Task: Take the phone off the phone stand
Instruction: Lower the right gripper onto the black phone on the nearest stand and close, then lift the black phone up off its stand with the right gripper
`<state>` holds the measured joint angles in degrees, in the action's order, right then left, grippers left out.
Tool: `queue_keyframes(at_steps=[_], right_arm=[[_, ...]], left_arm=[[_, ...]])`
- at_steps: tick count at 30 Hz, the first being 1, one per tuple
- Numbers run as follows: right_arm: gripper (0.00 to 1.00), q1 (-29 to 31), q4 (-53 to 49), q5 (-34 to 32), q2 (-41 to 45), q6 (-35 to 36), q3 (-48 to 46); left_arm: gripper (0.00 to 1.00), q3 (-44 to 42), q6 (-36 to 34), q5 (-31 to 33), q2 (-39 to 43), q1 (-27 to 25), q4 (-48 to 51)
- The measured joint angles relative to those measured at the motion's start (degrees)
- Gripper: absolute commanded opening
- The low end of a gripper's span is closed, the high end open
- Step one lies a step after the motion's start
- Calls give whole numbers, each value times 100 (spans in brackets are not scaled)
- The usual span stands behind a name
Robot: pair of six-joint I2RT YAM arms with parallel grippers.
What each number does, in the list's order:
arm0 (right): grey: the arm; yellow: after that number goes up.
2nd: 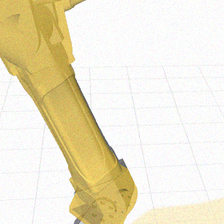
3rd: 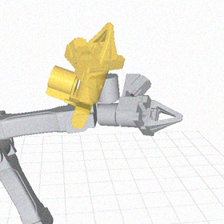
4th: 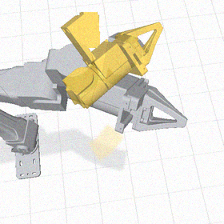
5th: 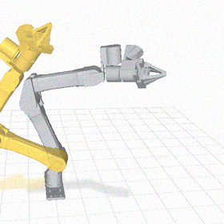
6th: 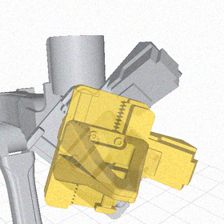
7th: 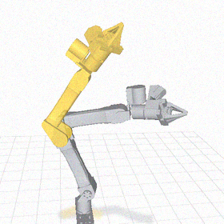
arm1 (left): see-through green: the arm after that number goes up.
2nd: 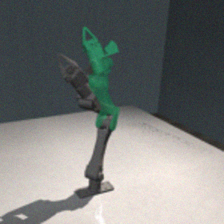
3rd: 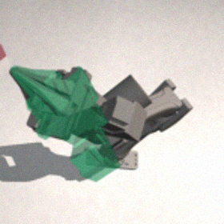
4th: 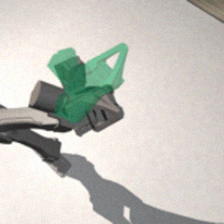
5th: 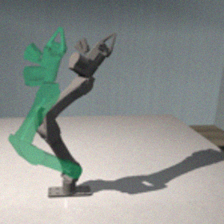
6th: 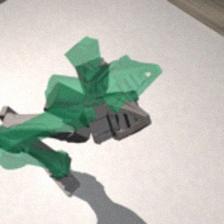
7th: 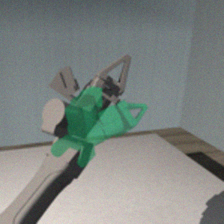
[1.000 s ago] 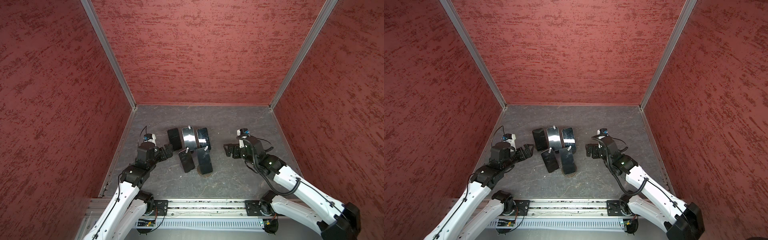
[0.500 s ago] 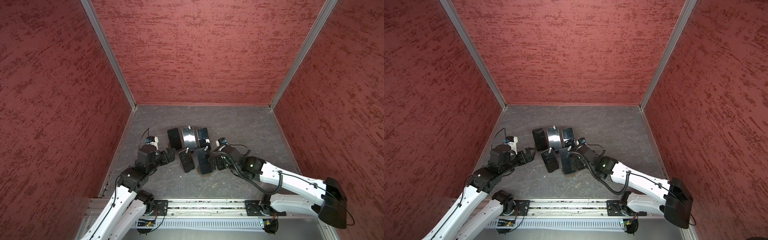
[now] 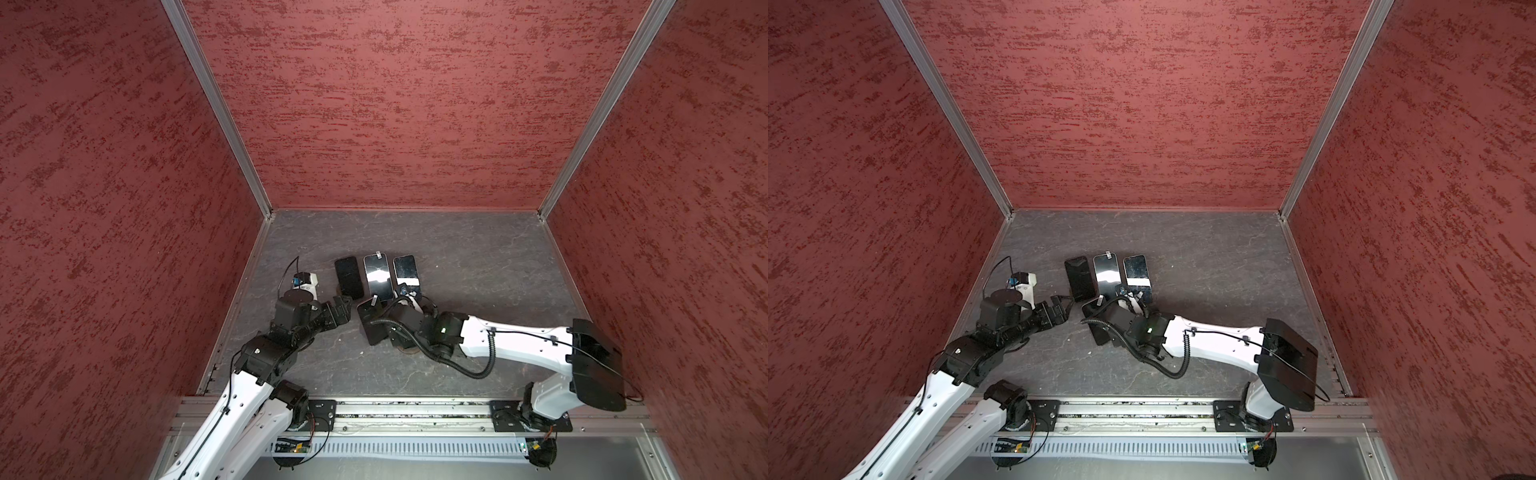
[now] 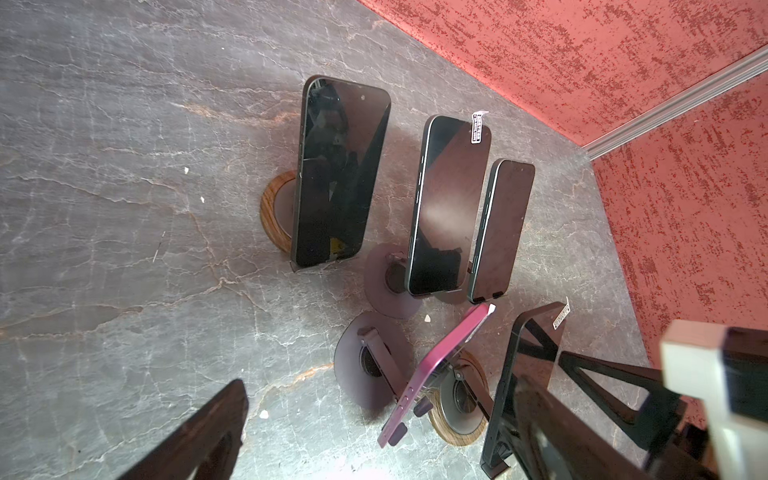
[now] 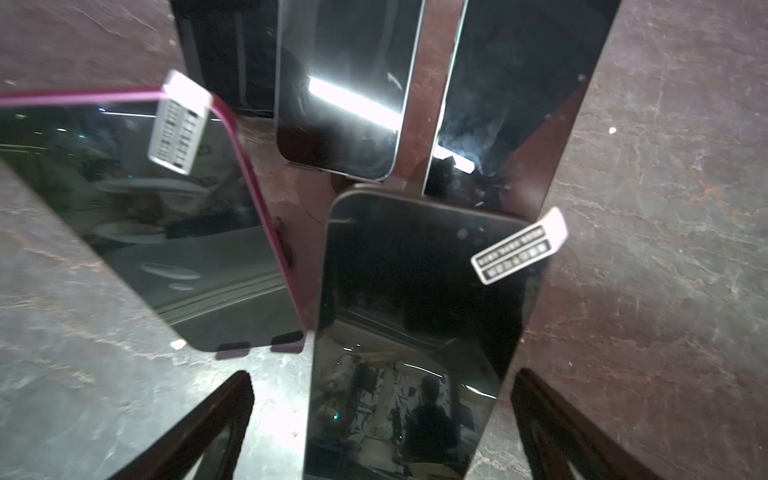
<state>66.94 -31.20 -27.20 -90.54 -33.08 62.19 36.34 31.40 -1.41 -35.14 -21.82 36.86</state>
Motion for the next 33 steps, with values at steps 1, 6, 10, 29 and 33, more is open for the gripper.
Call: queue_keyframes(at_steps=[1,6,10,29,33], right_arm=[[99,0,-33,-22,-15,-50,-2],[99,0,-22,-103,44,-221,-26],[99,0,-17,-116,57,-308,-55],[61,0,-17,-164,-313,-549,-4],[55,0,-15,-166,-310,-549,-4]], left_arm=[[100,0,-15,0,0,-2,0],[100,0,-26,0,0,-4,0],[100,0,-33,0,0,-4,-2],[100,0,-35,4,0,-4,-2],[100,0,-35,20,0,-4,0]])
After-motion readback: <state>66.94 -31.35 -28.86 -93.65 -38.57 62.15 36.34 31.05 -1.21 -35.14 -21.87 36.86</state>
